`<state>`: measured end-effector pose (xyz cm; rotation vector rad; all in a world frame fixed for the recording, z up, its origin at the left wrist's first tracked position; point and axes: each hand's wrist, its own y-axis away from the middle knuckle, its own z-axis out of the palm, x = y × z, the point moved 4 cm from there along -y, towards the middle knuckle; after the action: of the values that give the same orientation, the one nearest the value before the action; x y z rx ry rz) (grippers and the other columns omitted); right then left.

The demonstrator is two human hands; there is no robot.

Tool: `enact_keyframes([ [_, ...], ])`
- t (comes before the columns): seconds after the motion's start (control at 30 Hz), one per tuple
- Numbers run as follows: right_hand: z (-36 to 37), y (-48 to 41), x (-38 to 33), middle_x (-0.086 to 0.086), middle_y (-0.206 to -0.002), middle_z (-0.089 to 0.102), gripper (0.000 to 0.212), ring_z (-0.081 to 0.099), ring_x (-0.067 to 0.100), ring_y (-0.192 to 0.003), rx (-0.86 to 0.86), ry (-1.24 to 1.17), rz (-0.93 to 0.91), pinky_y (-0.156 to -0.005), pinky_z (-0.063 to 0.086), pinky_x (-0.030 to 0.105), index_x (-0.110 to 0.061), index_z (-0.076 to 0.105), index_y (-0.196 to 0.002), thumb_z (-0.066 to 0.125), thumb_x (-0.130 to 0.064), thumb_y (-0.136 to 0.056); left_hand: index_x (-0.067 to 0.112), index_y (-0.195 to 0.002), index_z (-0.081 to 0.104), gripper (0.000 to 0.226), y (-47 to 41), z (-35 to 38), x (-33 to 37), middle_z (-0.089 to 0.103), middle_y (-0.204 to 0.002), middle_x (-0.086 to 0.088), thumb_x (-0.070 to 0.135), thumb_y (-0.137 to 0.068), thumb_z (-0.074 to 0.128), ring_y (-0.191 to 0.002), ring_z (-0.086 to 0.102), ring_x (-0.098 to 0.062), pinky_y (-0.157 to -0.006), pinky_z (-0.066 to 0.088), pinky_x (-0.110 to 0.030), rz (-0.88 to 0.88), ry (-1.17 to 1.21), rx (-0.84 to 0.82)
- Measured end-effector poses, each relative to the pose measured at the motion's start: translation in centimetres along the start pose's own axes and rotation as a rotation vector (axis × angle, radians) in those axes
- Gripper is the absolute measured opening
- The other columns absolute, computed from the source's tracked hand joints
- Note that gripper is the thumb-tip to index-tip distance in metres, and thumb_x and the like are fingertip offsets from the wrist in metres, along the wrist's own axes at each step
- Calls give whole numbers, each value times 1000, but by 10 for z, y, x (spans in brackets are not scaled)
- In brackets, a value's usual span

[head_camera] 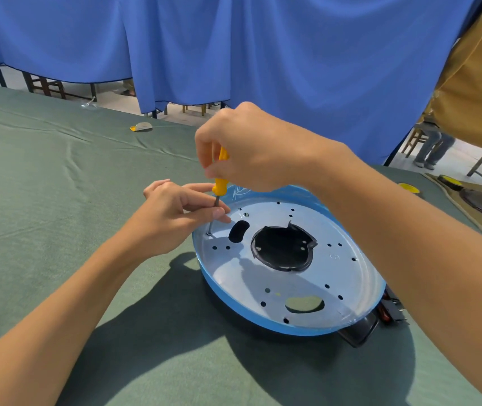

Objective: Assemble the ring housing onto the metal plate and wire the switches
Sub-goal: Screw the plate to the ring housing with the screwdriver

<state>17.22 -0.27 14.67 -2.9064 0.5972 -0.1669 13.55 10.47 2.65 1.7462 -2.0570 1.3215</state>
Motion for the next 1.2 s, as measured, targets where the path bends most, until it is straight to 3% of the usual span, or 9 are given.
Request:
enact_keyframes([
  [0.1, 3, -1, 2, 0, -86, 47, 10, 39, 14, -70, 84, 79, 34, -51, 26, 24, -15, 59, -89, 58, -24, -95, 47, -74, 73, 6, 0, -1, 4, 68, -82, 36, 42, -77, 72, -107, 50, 24, -112, 12, -32, -34, 18, 83],
  [0.23, 5, -1, 2, -3, -72, 37, 24, 37, 16, -67, 95, 113, 76, -52, 24, 26, -15, 44, -82, 54, -30, -98, 48, -77, 72, 15, 0, -3, 5, 65, -76, 37, 53, -62, 72, -95, 61, 10, -103, 36, -58, -92, 69, 162],
  [0.37, 3, -1, 5, -8, -83, 51, 20, 50, 5, -70, -5, -21, 43, -57, 42, 21, -13, 59, -94, 63, -33, -92, 39, -76, 76, 8, 0, -6, 3, 70, -80, 28, 46, -74, 74, -106, 60, 5, -107, 31, -56, -27, 37, 122],
  [0.47, -1, 2, 7, -16, -76, 46, 13, 56, -1, -57, -48, -89, 55, -53, 48, 20, -23, 55, -87, 65, -15, -88, 42, -68, 74, 15, 2, -5, 2, 73, -88, 22, 45, -80, 66, -110, 55, 11, -104, 16, -33, 8, -36, 126],
  [0.6, 2, -3, 8, -2, -81, 47, 31, 54, 12, -63, 6, -40, 91, -47, 36, 25, -24, 45, -71, 65, -39, -90, 44, -73, 72, 6, 3, -4, 5, 68, -88, 28, 49, -71, 73, -101, 52, 21, -97, 16, -28, -7, 2, 206],
  [0.7, 5, -4, 6, -4, -72, 37, 38, 43, 17, -69, 47, 37, 107, -48, 24, 23, -20, 41, -74, 57, -49, -92, 39, -69, 76, 13, 2, -3, 4, 66, -77, 31, 51, -64, 77, -94, 54, 21, -102, 19, -38, -36, 34, 238],
  [0.8, 3, -3, 5, -7, -74, 40, 33, 43, 16, -74, 33, 16, 62, -49, 26, 21, -16, 52, -83, 58, -47, -92, 38, -66, 76, 9, 1, -2, 6, 68, -81, 35, 41, -75, 77, -96, 56, 17, -108, 17, -45, -28, 55, 147],
  [0.97, -2, -1, 4, -15, -76, 44, 7, 48, -12, -60, 16, -85, 17, -51, 41, 11, -23, 62, -85, 67, -25, -89, 24, -85, 80, 21, 2, -1, 8, 75, -98, 16, 35, -84, 62, -109, 63, -2, -106, 31, -61, -27, 165, 56],
  [1.2, 5, -8, 4, 2, -75, 40, 43, 44, 24, -70, 60, 23, 104, -51, 25, 26, -21, 36, -64, 55, -45, -95, 19, -77, 82, 5, 1, 0, 8, 76, -81, 12, 24, -79, 80, -92, 65, -1, -101, 39, -59, -49, 234, 133],
])
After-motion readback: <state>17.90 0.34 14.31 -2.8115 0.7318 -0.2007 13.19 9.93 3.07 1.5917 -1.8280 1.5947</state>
